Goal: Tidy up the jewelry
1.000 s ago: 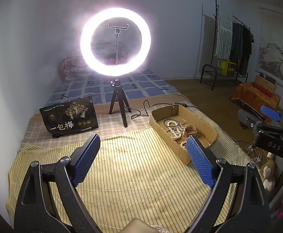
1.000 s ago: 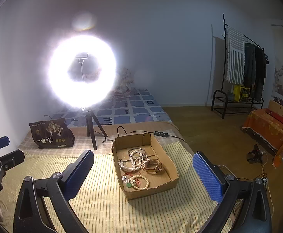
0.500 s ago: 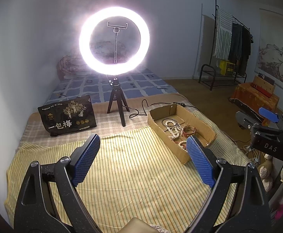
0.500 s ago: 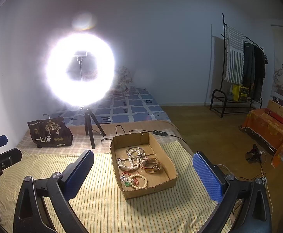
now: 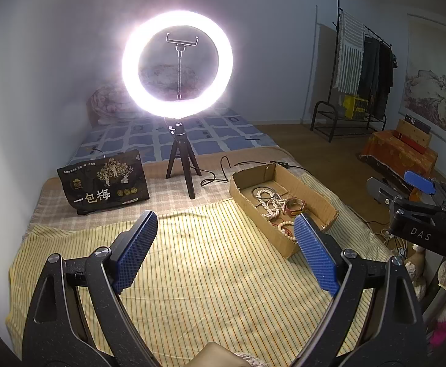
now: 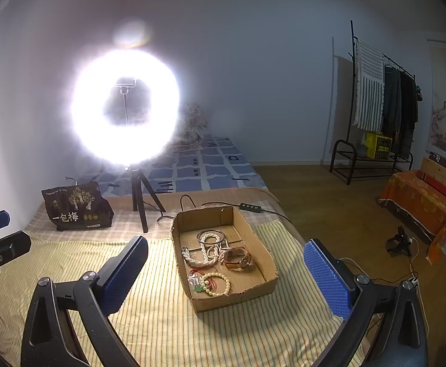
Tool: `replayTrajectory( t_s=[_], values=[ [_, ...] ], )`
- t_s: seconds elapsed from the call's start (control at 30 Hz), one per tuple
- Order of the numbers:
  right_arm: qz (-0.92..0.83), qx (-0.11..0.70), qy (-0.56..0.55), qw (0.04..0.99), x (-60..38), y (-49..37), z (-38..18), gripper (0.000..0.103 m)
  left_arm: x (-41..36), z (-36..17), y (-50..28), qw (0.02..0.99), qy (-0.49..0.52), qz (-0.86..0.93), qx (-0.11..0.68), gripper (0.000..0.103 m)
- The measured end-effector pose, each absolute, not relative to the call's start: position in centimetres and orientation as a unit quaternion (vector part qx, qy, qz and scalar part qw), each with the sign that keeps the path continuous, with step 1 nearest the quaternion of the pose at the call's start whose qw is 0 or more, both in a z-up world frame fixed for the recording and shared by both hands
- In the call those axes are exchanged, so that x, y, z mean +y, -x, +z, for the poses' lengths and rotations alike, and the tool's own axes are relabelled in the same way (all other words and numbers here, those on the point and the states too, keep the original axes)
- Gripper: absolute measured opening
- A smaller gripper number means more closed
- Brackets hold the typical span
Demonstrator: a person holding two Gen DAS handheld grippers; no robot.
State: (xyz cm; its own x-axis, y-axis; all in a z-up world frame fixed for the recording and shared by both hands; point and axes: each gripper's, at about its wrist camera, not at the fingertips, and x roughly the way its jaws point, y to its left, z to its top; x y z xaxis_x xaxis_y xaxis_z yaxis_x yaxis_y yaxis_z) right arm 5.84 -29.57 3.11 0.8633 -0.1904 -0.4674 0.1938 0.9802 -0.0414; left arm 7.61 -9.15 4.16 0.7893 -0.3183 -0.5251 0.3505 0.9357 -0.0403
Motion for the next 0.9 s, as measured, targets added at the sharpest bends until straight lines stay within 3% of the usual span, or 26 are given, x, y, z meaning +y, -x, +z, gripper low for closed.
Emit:
replayTrajectory(
  t_s=[0.9],
  values=[
    [-0.104,0.248,-0.004,0.963,-29.9,-5.8,2.8,0.103,-10.4,4.2,-7.2,0.942,-0.060,-0.179,0.276,0.093]
  ],
)
